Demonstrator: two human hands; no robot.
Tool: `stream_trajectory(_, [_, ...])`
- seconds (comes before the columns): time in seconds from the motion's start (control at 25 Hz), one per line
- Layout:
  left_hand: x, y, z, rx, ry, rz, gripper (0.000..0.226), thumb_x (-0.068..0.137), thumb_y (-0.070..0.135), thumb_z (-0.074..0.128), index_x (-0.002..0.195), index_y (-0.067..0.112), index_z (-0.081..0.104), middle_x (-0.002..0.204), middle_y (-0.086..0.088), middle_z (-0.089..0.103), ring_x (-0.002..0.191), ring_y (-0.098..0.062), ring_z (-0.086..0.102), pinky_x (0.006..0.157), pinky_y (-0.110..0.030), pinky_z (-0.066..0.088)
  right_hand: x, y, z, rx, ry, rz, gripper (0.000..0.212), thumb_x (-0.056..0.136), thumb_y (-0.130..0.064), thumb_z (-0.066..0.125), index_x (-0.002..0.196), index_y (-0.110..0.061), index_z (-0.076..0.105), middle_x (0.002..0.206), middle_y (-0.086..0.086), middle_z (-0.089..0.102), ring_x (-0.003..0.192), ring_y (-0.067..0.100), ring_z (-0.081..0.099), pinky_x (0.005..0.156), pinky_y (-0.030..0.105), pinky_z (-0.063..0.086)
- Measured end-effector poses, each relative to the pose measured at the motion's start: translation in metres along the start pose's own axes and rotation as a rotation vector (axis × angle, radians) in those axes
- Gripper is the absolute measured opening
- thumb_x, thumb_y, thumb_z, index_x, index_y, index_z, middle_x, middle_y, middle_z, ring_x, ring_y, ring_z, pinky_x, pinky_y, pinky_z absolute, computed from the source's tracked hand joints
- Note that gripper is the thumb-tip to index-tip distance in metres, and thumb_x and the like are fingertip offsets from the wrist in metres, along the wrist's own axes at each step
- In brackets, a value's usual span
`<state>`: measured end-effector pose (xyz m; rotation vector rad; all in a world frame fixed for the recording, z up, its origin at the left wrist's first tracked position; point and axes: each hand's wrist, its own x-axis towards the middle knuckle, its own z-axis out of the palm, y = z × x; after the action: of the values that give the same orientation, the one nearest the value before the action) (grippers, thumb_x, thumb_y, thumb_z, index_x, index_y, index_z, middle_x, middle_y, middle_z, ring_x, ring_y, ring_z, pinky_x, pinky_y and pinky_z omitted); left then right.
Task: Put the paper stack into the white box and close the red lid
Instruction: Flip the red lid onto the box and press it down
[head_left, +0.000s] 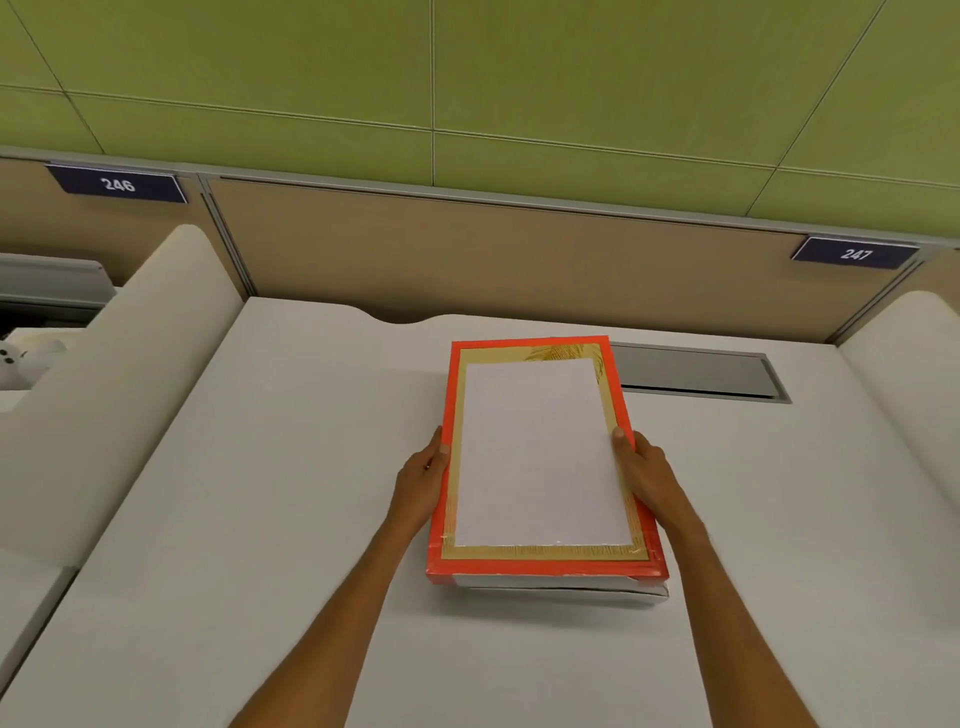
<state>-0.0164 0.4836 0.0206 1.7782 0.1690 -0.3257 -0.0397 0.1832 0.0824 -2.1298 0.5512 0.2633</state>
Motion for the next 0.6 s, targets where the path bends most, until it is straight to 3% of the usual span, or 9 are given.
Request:
stream_trajectory(0.08, [0.002, -0.005, 0.011, 0.048, 0.008, 0.01, 0.041, 0.098, 0.053, 0.036, 0.123, 0.03, 0.059, 0.104, -0.008, 0.071, 0.09, -0.025, 0.073, 0.087, -0.039, 0.06, 0.004, 0.013, 0.0, 0.016, 0.025, -0.014, 0.058, 0.096, -0.063, 0.029, 0.122, -0.017, 0.054, 0.118, 0.015, 0.063, 0.099, 0.031, 0.068, 0.094, 0.053, 0.055])
stream_trajectory(0.28, [0.006, -0.013, 0.03, 0.182, 0.017, 0.039, 0.049, 0.104, 0.04, 0.032, 0.152, 0.03, 0.028, 0.111, -0.016, 0.058, 0.097, -0.026, 0.067, 0.091, -0.036, 0.057, 0.012, 0.035, 0.001, 0.029, 0.078, -0.025, 0.054, 0.099, -0.058, 0.029, 0.116, -0.014, 0.057, 0.101, 0.024, 0.065, 0.089, 0.038, 0.069, 0.087, 0.053, 0.058])
stream_trajectory(0.44, [0.01, -0.017, 0.04, 0.252, 0.013, 0.061, 0.052, 0.104, 0.038, 0.031, 0.155, 0.029, 0.02, 0.115, -0.017, 0.054, 0.101, -0.025, 0.063, 0.086, -0.025, 0.052, 0.016, 0.048, 0.0, 0.035, 0.1, -0.009, 0.053, 0.098, -0.057, 0.031, 0.116, -0.014, 0.056, 0.102, 0.026, 0.062, 0.09, 0.039, 0.069, 0.087, 0.052, 0.058])
stream_trajectory(0.6, [0.01, -0.019, 0.05, 0.267, 0.005, 0.058, 0.054, 0.104, 0.04, 0.031, 0.155, 0.029, 0.019, 0.113, -0.018, 0.053, 0.1, -0.025, 0.063, 0.093, -0.035, 0.056, 0.02, 0.056, -0.003, 0.032, 0.098, 0.011, 0.051, 0.1, -0.054, 0.031, 0.113, -0.012, 0.058, 0.102, 0.029, 0.063, 0.089, 0.04, 0.069, 0.088, 0.053, 0.058])
